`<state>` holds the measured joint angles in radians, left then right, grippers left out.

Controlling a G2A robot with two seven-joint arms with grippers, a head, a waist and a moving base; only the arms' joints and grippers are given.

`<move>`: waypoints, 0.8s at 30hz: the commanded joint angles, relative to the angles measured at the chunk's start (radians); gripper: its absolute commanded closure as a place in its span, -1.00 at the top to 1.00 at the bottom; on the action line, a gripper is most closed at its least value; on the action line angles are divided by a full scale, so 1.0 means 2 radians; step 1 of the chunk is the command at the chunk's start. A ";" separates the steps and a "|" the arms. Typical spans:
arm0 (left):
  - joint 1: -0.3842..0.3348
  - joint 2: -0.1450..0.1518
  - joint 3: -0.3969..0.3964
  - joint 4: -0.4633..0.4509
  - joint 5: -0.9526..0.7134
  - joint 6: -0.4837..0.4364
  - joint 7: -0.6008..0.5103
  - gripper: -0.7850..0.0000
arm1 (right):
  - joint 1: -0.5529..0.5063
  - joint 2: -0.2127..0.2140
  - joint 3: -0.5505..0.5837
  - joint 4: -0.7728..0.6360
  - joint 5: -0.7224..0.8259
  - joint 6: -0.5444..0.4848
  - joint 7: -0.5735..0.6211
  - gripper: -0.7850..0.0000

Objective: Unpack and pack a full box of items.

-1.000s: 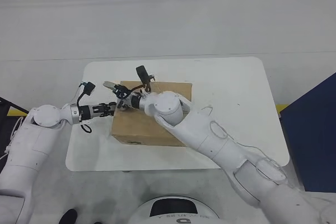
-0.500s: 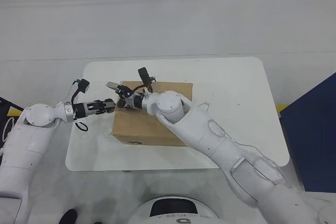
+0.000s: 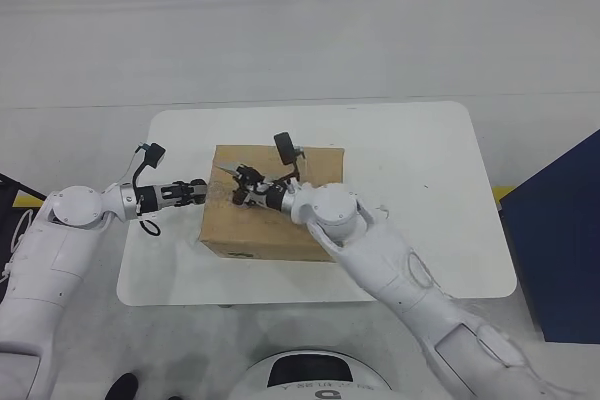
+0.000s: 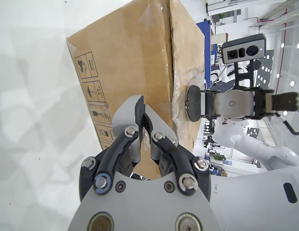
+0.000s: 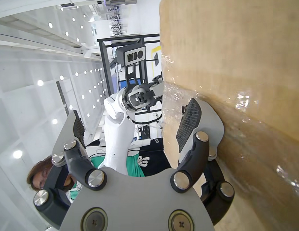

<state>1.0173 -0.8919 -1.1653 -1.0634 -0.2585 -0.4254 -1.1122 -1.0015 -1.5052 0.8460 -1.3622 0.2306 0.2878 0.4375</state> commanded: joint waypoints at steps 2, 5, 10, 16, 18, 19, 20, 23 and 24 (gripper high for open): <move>0.000 0.000 0.000 0.000 0.000 0.000 0.000 -1.00 | -0.011 0.004 0.013 -0.010 -0.003 0.009 0.003 1.00; 0.000 0.000 0.000 0.000 0.000 0.000 0.000 -1.00 | -0.027 0.009 0.028 -0.023 -0.006 0.009 0.003 1.00; 0.000 0.000 0.000 0.000 0.000 0.000 0.000 -1.00 | -0.073 0.020 0.062 -0.065 -0.020 -0.010 -0.016 1.00; 0.000 0.000 0.000 0.000 0.000 0.000 0.000 -1.00 | -0.127 0.031 0.101 -0.110 -0.025 -0.009 -0.040 1.00; 0.000 0.000 0.000 0.000 0.000 0.000 0.000 -1.00 | -0.139 0.034 0.114 -0.119 -0.024 -0.010 -0.045 1.00; 0.000 0.000 0.000 0.000 0.000 0.000 0.000 -1.00 | -0.146 0.035 0.121 -0.124 -0.022 -0.012 -0.046 1.00; 0.000 0.000 0.000 0.000 0.000 0.000 0.000 -1.00 | -0.152 0.037 0.129 -0.128 -0.020 -0.015 -0.050 1.00; 0.000 0.000 0.000 0.000 0.000 0.000 0.000 -1.00 | -0.169 0.040 0.149 -0.138 -0.014 -0.023 -0.056 1.00; 0.000 0.000 0.000 0.000 0.000 0.000 0.000 -1.00 | -0.174 0.041 0.154 -0.142 -0.012 -0.024 -0.059 1.00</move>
<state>1.0173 -0.8919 -1.1653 -1.0634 -0.2585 -0.4255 -1.1122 -1.3384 -1.4246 1.1415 -1.6384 0.2030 0.2424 0.3281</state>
